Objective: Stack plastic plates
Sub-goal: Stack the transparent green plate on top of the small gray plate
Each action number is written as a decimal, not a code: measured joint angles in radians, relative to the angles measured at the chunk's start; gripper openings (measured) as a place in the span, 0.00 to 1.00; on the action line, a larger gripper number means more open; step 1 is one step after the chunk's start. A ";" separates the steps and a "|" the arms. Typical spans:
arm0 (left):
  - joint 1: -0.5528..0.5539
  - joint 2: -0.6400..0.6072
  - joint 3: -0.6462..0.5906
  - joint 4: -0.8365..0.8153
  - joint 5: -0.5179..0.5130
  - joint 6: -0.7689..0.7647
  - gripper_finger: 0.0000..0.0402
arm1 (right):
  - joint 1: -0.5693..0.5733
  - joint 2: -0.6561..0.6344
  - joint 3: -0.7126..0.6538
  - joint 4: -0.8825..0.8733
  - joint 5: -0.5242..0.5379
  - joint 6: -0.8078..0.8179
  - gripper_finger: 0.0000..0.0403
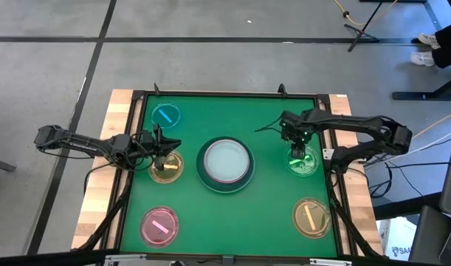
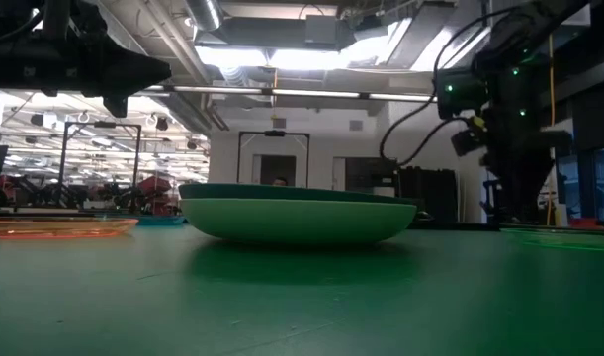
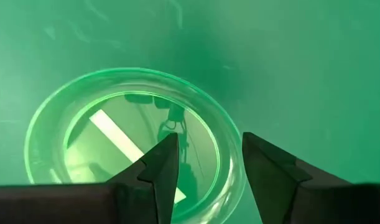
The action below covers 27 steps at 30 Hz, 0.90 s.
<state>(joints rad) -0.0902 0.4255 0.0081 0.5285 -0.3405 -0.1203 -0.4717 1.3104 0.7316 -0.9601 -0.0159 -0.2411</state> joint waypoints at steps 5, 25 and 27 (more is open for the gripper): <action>0.000 0.000 0.000 0.000 0.000 0.000 0.09 | 0.000 0.065 -0.009 0.026 0.016 -0.035 0.42; 0.000 0.000 0.000 -0.005 -0.011 0.000 0.09 | 0.000 0.214 0.008 0.070 0.025 -0.111 0.34; 0.000 0.000 0.000 -0.005 -0.011 0.000 0.09 | 0.000 0.214 0.009 0.070 0.024 -0.116 0.29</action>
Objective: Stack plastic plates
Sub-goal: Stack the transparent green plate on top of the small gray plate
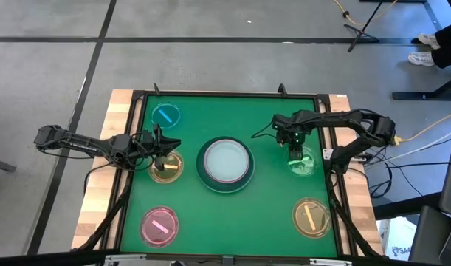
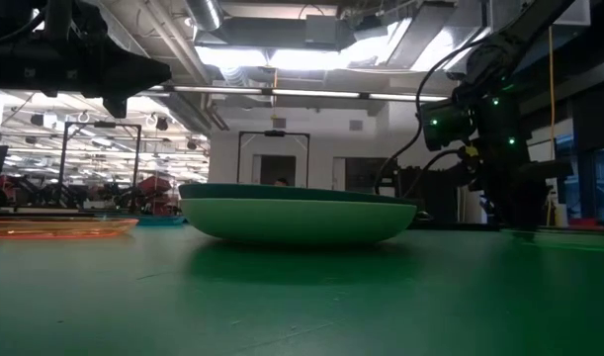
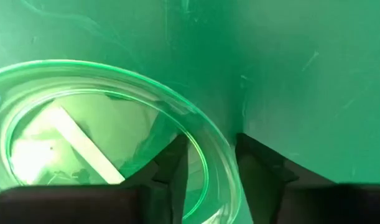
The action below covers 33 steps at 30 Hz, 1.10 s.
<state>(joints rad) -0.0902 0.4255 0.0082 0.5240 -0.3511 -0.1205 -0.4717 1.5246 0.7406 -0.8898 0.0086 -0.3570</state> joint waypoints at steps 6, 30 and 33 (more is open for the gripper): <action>0.000 0.000 0.000 0.000 0.000 0.000 0.09 | 0.000 0.000 0.000 0.004 0.001 -0.020 0.16; 0.000 0.000 0.000 0.000 -0.007 0.000 0.09 | 0.000 0.001 0.167 -0.009 -0.002 -0.042 0.00; 0.000 0.000 0.000 0.000 -0.007 0.000 0.09 | 0.000 0.001 0.205 -0.014 -0.024 -0.032 0.00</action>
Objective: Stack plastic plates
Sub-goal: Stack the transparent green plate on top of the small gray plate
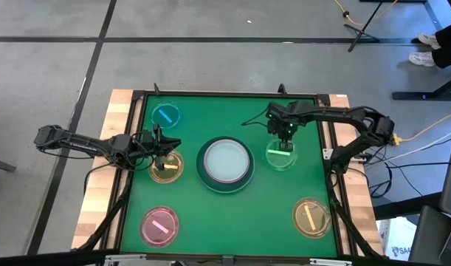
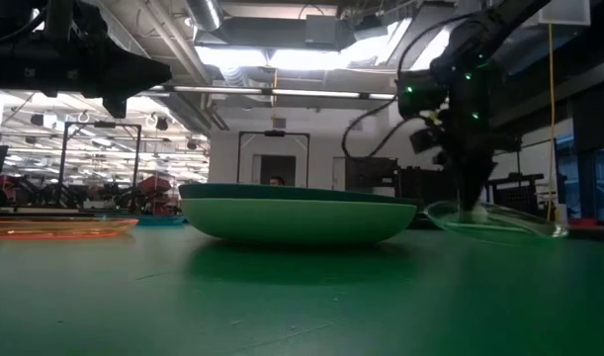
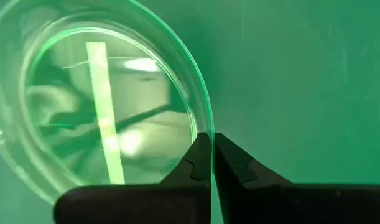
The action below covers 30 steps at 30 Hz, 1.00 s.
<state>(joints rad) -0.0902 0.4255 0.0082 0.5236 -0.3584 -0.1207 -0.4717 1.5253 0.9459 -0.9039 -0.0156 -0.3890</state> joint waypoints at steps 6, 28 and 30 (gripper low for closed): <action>0.000 0.000 0.000 0.000 0.000 0.000 0.09 | 0.000 0.000 0.069 -0.006 -0.086 0.024 0.00; 0.000 0.000 0.000 0.000 0.000 0.000 0.09 | 0.001 -0.093 0.106 -0.008 -0.269 0.103 0.00; 0.000 0.000 0.000 0.000 0.000 0.000 0.09 | 0.001 -0.114 0.106 0.030 -0.299 0.125 0.00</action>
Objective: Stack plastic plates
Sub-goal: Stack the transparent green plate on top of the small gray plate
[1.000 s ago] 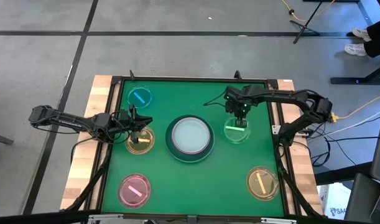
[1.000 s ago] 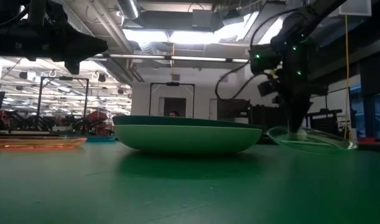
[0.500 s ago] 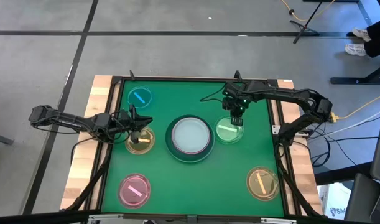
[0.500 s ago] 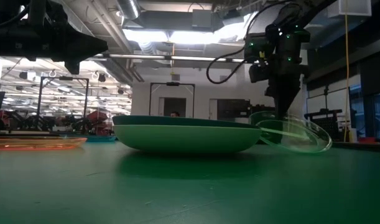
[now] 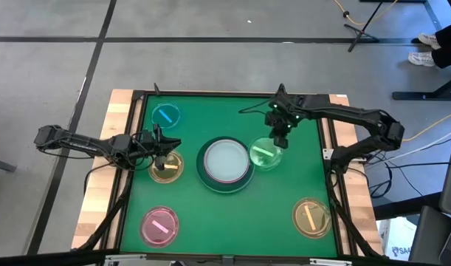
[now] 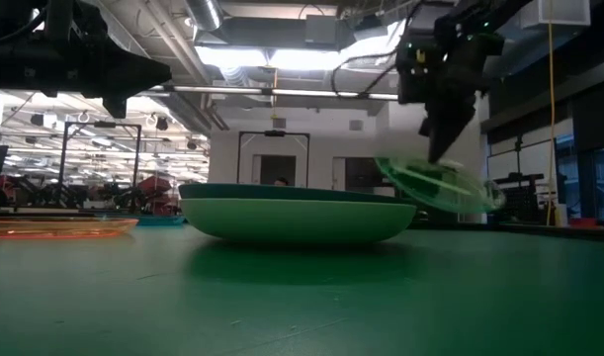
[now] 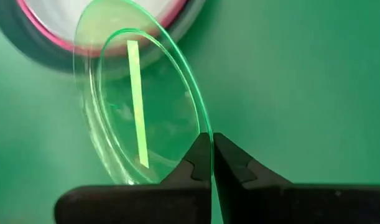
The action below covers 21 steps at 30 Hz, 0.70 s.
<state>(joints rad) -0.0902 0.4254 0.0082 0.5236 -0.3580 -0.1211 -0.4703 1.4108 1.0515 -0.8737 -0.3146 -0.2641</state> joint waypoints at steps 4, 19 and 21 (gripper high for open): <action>0.000 0.000 0.000 0.000 0.000 0.000 0.09 | 0.003 -0.033 0.000 0.115 -0.073 0.046 0.00; 0.000 0.000 0.000 0.000 0.000 -0.005 0.09 | 0.162 -0.009 0.001 0.586 -0.066 0.224 0.00; 0.000 0.000 0.000 0.000 0.000 -0.006 0.09 | 0.184 0.009 0.001 0.650 -0.053 0.247 0.00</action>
<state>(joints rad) -0.0902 0.4255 0.0082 0.5240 -0.3580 -0.1272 -0.2865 1.4198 1.0523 -0.2235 -0.3679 -0.0176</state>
